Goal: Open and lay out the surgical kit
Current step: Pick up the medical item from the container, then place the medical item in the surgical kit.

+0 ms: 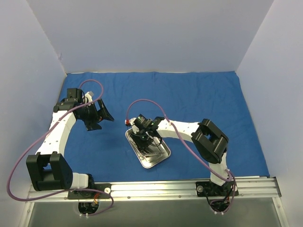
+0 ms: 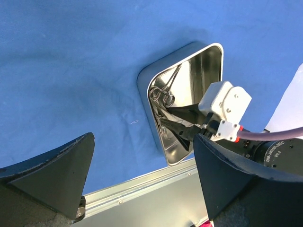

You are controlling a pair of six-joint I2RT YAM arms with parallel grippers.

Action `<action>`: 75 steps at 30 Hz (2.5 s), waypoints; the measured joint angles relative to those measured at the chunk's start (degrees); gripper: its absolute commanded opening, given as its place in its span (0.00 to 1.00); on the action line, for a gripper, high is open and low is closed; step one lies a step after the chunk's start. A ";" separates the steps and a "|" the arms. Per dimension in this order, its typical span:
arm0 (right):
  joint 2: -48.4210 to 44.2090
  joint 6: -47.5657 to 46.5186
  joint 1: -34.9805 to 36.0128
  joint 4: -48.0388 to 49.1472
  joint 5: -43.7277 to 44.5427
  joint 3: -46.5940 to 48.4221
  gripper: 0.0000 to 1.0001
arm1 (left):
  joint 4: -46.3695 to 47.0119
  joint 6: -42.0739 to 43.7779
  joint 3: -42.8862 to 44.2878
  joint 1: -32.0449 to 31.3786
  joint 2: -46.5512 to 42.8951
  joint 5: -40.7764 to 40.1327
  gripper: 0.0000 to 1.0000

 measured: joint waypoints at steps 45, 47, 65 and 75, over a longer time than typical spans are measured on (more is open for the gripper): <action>-17.53 47.82 -22.25 48.74 -40.83 -11.10 0.00 | 48.74 -22.47 -9.09 -9.92 -5.49 25.70 0.65; -17.53 49.77 -22.34 50.77 -41.13 -11.69 0.00 | 50.36 -23.47 -9.77 -10.58 -5.49 25.73 0.63; -17.53 56.11 -22.29 60.04 -42.64 -13.84 0.00 | 57.00 -28.87 -10.97 -15.10 -4.44 24.92 0.15; -17.25 39.50 -22.32 34.34 -37.27 -5.88 0.79 | 41.03 -19.30 -2.99 -14.82 -0.39 20.22 0.02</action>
